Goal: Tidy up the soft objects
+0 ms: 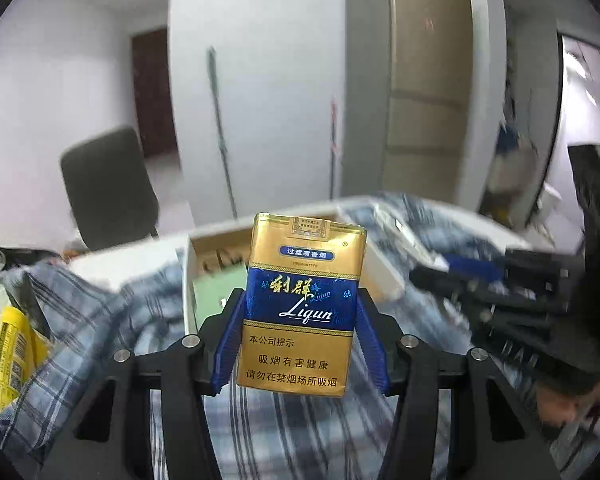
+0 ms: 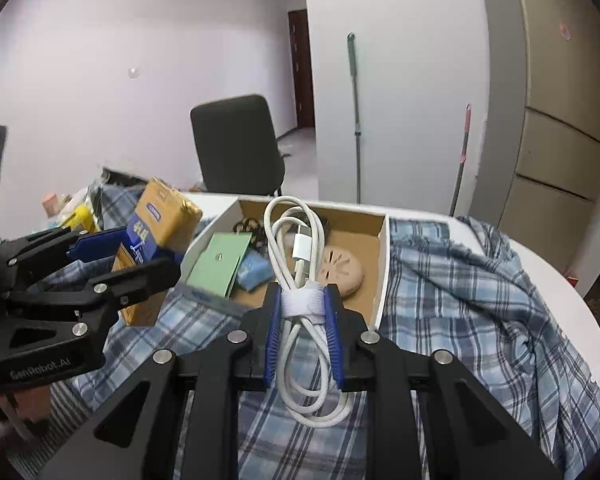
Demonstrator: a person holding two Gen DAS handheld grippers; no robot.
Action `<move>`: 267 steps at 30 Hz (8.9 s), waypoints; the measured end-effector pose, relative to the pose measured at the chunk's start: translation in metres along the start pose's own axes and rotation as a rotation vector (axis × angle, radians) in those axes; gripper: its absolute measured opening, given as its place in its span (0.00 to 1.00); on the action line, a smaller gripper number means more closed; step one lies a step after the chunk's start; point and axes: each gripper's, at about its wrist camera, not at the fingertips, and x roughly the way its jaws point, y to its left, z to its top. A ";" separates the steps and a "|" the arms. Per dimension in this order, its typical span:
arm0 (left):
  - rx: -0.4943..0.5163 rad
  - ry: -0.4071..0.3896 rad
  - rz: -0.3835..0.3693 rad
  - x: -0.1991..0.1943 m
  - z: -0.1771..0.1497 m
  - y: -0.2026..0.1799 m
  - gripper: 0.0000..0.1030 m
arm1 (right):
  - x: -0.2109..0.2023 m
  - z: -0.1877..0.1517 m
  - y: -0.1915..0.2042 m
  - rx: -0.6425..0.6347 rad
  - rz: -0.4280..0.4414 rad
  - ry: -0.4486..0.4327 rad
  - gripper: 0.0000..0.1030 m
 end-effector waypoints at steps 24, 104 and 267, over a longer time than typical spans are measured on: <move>0.001 -0.475 0.084 0.013 0.009 0.014 0.54 | 0.019 0.019 0.003 -0.032 -0.127 -0.376 0.19; -0.144 -0.371 0.197 0.105 0.005 0.065 0.83 | 0.104 0.025 -0.024 0.029 -0.144 -0.318 0.47; -0.072 -0.464 0.222 -0.086 -0.089 0.021 1.00 | -0.075 -0.063 0.028 -0.038 -0.135 -0.421 1.00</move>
